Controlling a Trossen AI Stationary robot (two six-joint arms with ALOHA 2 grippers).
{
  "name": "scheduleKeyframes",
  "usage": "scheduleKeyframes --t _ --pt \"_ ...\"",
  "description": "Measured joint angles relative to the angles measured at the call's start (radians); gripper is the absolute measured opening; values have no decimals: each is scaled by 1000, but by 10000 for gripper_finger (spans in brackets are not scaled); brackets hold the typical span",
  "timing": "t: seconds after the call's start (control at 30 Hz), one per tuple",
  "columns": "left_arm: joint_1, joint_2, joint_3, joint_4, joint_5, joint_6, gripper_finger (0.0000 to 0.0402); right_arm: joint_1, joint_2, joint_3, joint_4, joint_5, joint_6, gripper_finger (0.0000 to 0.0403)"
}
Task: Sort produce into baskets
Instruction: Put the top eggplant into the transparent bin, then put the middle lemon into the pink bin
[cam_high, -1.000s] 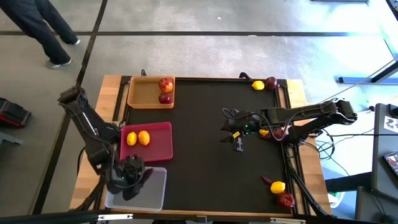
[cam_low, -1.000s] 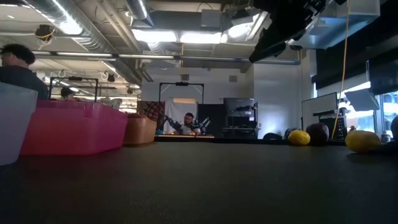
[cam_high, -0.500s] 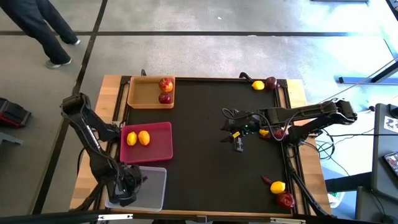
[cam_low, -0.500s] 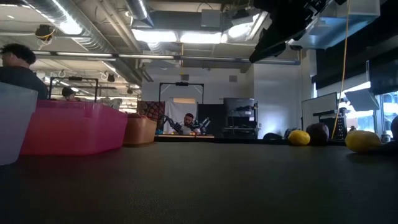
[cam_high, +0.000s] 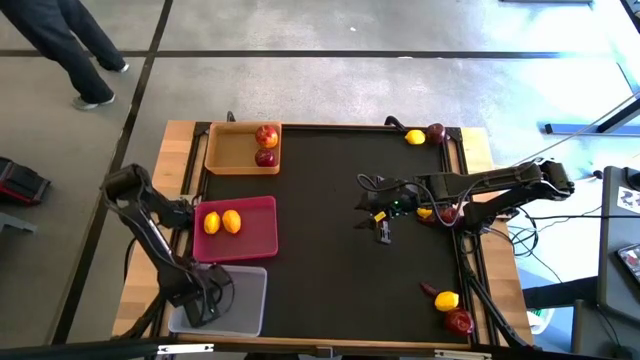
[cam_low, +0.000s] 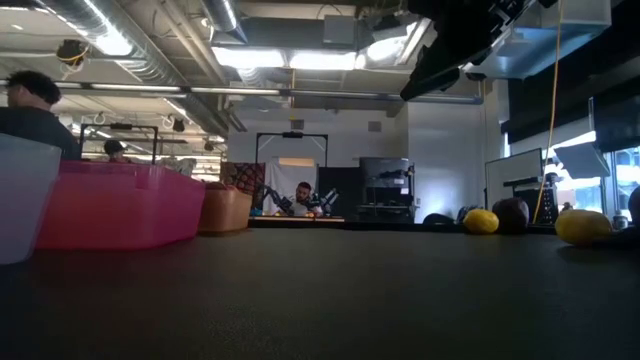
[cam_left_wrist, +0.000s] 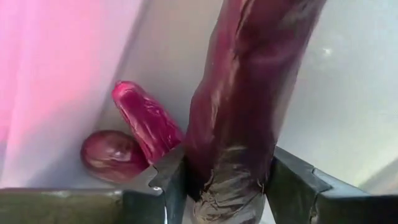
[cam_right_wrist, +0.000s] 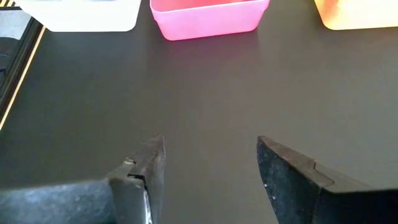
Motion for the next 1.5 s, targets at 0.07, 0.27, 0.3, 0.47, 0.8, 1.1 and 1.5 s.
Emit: scheduleKeyframes --t 0.07,0.27,0.3,0.47,0.8,1.1,1.5 --pt "4 13 1 -16 -1 0 179 0 0 0 0 0 0 205" --pt "17 16 -1 -61 -15 17 223 0 0 0 0 0 0 205" --pt "20 16 -1 -67 -14 21 231 0 0 0 1 0 0 205" --pt "51 9 3 -69 54 70 260 0 0 0 1 0 0 205" --pt "98 -59 30 -74 96 103 264 0 0 0 1 0 0 205" --pt "158 -194 30 -60 37 83 264 0 -30 6 -93 49 -26 205" --pt "272 -335 30 33 -390 341 264 -1 -162 77 -488 227 173 204"
